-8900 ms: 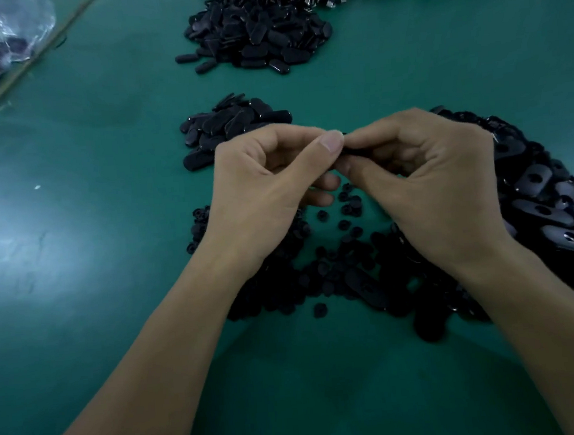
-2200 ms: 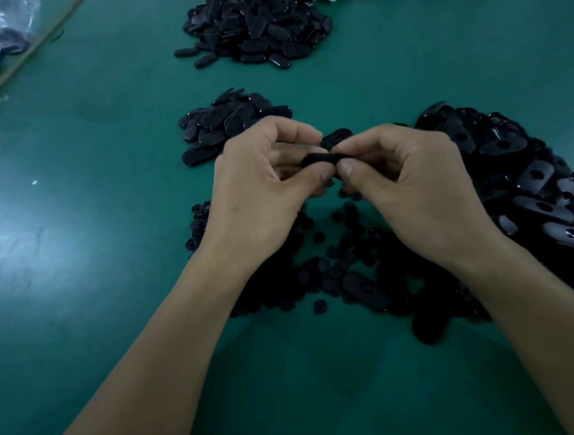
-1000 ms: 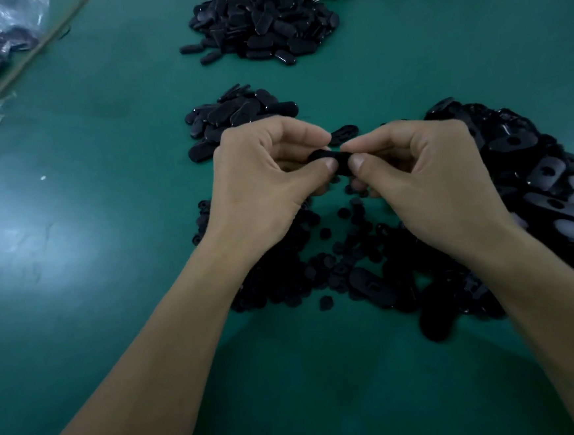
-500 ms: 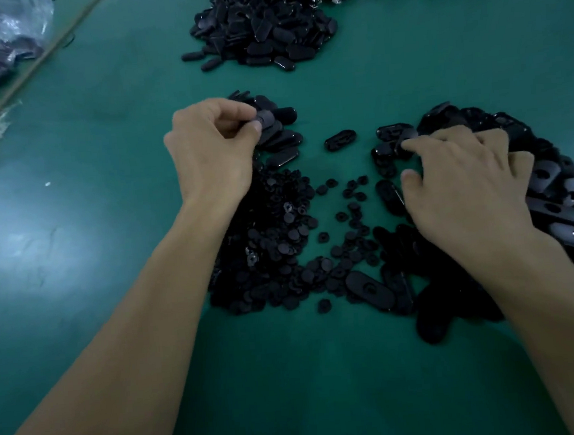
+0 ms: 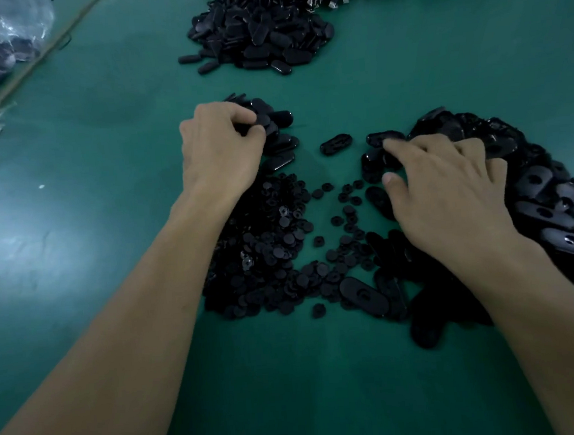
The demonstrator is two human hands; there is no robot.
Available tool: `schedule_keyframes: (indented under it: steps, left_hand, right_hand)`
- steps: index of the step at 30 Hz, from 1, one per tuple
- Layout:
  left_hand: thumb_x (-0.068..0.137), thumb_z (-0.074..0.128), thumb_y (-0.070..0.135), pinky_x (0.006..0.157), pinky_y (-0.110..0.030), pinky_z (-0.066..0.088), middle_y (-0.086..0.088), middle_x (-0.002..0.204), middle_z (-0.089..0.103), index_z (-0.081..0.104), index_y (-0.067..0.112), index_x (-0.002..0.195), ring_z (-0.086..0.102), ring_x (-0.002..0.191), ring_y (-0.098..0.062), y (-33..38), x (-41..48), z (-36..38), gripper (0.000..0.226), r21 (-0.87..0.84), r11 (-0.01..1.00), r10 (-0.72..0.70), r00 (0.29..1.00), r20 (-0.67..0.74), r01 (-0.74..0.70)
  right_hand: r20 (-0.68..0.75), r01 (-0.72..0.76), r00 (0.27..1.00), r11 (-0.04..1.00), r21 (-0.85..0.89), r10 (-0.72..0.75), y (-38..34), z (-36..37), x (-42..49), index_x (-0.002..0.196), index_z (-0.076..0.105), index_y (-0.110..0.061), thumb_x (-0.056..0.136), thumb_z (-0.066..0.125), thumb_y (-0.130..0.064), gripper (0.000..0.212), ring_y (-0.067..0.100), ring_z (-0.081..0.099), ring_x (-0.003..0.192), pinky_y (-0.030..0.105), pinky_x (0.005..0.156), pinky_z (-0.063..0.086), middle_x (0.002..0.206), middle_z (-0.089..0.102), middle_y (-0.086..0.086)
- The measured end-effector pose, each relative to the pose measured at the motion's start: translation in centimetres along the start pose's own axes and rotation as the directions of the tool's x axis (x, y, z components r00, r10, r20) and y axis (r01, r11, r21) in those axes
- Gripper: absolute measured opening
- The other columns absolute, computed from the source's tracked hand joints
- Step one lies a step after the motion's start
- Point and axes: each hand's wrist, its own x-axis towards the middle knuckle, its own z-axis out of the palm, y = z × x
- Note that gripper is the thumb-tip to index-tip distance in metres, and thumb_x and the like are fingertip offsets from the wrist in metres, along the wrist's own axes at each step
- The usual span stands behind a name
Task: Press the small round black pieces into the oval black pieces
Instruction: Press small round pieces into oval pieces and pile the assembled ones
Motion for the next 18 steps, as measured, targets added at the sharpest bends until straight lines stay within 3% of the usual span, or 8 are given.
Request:
schedule_keyframes:
  steps: [3,6,8,11,14,16,18]
  left_hand:
    - [0.094,0.067,0.028,0.097,-0.043,0.053,-0.001,0.104,0.068,0.073,0.022,0.118,0.059,0.118,-0.026,0.2,-0.5,0.0,0.026,0.017,1.0,-0.01,0.999,0.032,0.01]
    - [0.093,0.068,0.027,0.089,-0.041,0.055,-0.002,0.089,0.067,0.074,0.021,0.1,0.064,0.097,-0.023,0.4,-1.0,0.0,0.011,0.052,0.998,0.044,0.998,0.041,-0.046]
    - [0.092,0.068,0.026,0.089,-0.042,0.054,-0.005,0.095,0.068,0.071,0.021,0.096,0.063,0.098,-0.024,0.5,-1.3,-0.1,0.007,0.068,0.993,0.1,0.995,0.029,-0.101]
    - [0.092,0.069,0.029,0.087,-0.026,0.05,0.007,0.109,0.067,0.074,0.023,0.114,0.06,0.101,-0.009,0.5,-1.8,-0.1,0.023,0.025,0.992,0.127,0.992,0.012,-0.127]
    - [0.092,0.072,0.028,0.071,-0.005,0.046,0.021,0.089,0.067,0.075,0.026,0.104,0.061,0.079,0.007,0.9,-2.9,0.0,0.013,-0.08,0.985,0.159,0.987,0.037,-0.156]
    - [0.092,0.073,0.025,0.067,-0.004,0.046,0.02,0.082,0.068,0.075,0.026,0.093,0.062,0.074,0.008,1.0,-3.8,0.1,0.003,-0.136,0.972,0.202,0.978,0.054,-0.193]
    - [0.092,0.072,0.023,0.064,-0.006,0.046,0.02,0.076,0.068,0.072,0.03,0.082,0.063,0.071,0.006,1.2,-4.7,0.1,0.012,-0.164,0.957,0.25,0.966,0.062,-0.237]
  right_hand:
    - [-0.029,-0.002,1.0,0.999,0.038,0.003,0.2,0.1,0.1,0.142,0.05,-0.033,0.103,0.045,-0.033,0.039,0.036,0.034,0.132,0.051,0.103,0.027,0.144,0.05,0.002]
    - [-0.071,0.006,0.997,0.999,0.05,-0.003,0.2,0.2,0.2,0.132,0.058,-0.031,0.102,0.051,-0.031,0.031,0.036,0.038,0.127,0.05,0.101,0.028,0.135,0.054,0.005]
    - [-0.088,0.005,0.996,0.999,0.049,-0.001,0.3,0.2,0.3,0.126,0.06,-0.029,0.101,0.054,-0.032,0.026,0.036,0.039,0.123,0.049,0.099,0.028,0.13,0.055,0.007]
    - [-0.071,-0.01,0.997,0.999,0.049,0.014,0.4,0.4,0.4,0.121,0.056,-0.027,0.101,0.053,-0.033,0.021,0.037,0.041,0.119,0.049,0.095,0.027,0.124,0.055,0.008]
    - [-0.058,-0.005,0.998,0.998,0.056,0.009,0.5,0.5,0.4,0.117,0.054,-0.027,0.102,0.051,-0.033,0.016,0.038,0.043,0.117,0.045,0.087,0.024,0.113,0.059,0.007]
    - [-0.066,-0.014,0.998,0.998,0.065,0.018,0.4,0.5,0.4,0.12,0.056,-0.028,0.102,0.052,-0.03,0.018,0.037,0.044,0.116,0.044,0.086,0.023,0.111,0.06,0.006]
    - [-0.085,-0.013,0.996,0.997,0.081,0.02,0.4,0.5,0.4,0.124,0.057,-0.03,0.102,0.054,-0.026,0.023,0.036,0.043,0.119,0.044,0.09,0.024,0.115,0.061,0.006]
